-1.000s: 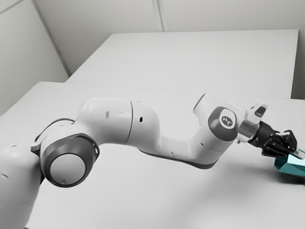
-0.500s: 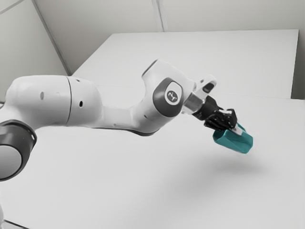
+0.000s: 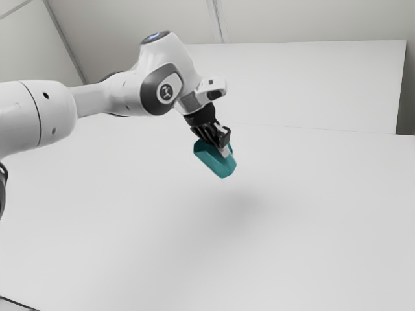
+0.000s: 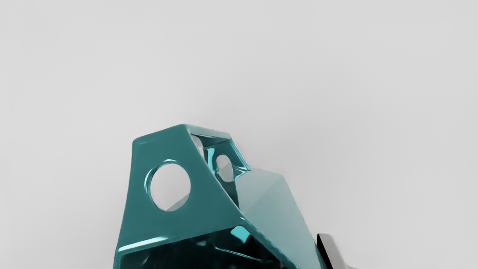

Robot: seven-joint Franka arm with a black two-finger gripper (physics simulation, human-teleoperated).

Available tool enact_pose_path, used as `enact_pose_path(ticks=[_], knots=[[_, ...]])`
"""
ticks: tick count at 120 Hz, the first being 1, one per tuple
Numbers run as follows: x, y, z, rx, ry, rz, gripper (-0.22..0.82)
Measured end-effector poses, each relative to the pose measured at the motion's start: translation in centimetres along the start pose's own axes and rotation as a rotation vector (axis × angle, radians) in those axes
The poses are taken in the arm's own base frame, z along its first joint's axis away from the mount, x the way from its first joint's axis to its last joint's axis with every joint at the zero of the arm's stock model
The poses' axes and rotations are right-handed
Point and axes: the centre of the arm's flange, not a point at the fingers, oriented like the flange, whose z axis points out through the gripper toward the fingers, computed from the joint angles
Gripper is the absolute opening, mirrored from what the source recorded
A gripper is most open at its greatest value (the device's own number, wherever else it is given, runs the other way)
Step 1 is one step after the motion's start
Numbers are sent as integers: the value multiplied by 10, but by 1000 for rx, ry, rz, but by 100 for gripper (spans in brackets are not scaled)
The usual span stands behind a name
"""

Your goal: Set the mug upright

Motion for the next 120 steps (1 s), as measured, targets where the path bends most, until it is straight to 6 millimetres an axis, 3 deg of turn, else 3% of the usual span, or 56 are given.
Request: enact_pose_path(ticks=[17, 39, 48, 68, 93, 120], knots=[[-11, -34, -18, 77, -29, -18, -14], [-31, -112, -35, 168, -66, -115, -14], [-37, -130, -35, 193, -79, -134, -14], [-41, -136, -11, 207, -122, -130, -14], [-44, -162, 36, 198, -189, -161, -14], [-48, -170, 69, 189, -233, -174, -14]])
